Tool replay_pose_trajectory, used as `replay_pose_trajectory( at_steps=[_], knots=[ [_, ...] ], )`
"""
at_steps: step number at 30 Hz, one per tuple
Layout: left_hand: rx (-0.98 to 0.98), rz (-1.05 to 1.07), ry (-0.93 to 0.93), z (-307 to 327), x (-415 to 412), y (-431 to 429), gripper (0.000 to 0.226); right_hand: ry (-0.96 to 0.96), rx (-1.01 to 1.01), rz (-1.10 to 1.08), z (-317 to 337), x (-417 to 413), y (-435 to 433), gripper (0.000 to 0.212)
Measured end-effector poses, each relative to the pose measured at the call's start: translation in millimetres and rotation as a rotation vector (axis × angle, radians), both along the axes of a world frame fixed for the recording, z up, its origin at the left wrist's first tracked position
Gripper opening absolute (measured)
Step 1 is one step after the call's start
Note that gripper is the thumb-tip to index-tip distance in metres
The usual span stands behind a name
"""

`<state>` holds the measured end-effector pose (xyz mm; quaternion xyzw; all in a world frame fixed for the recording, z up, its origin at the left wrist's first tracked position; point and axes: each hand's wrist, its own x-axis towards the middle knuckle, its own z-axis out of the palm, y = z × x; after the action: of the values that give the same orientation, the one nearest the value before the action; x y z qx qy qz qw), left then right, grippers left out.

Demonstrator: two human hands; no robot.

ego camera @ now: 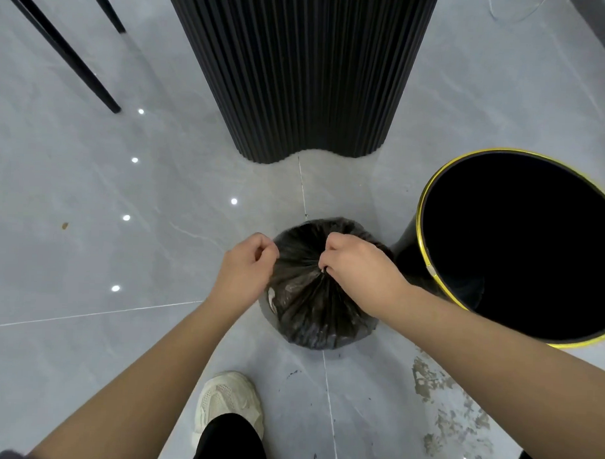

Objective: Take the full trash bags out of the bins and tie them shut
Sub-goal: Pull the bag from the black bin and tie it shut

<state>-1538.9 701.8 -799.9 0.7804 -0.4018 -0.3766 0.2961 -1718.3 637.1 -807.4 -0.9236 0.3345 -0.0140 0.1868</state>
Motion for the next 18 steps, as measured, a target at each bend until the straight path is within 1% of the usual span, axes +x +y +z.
replay_pose_trajectory(
  at_steps=[1, 3, 5, 6, 9, 11, 13, 16, 18],
  knots=[
    [0.026, 0.023, 0.087, 0, 0, -6, 0.017, -0.029, -0.034, 0.044, -2, -3, 1, 0.016],
    [0.093, 0.002, 0.267, 1, -2, -15, 0.013, -0.077, -0.080, 0.112, -7, -6, 2, 0.017],
    [0.159, -0.072, 0.445, 3, -6, -22, 0.018, -0.111, -0.118, 0.185, -9, -7, 3, 0.013],
    [0.186, -0.119, 0.504, 2, -8, -25, 0.022, -0.132, -0.123, 0.225, -10, -6, 3, 0.012],
    [0.246, -0.242, 0.557, 0, -10, -34, 0.032, -0.189, -0.125, 0.309, -11, -6, 3, 0.014],
    [0.269, -0.293, 0.572, -4, -9, -39, 0.034, -0.212, -0.125, 0.347, -12, -6, 3, 0.018],
    [0.279, -0.318, 0.614, -9, -8, -40, 0.031, -0.227, -0.120, 0.375, -14, -5, 3, 0.018],
    [0.233, -0.274, 0.641, -13, -9, -39, 0.011, -0.247, -0.119, 0.373, -18, -5, 3, 0.015],
    [0.184, -0.186, 0.659, -17, -10, -38, 0.012, -0.263, -0.105, 0.316, -20, -7, 1, 0.013]
  ],
)
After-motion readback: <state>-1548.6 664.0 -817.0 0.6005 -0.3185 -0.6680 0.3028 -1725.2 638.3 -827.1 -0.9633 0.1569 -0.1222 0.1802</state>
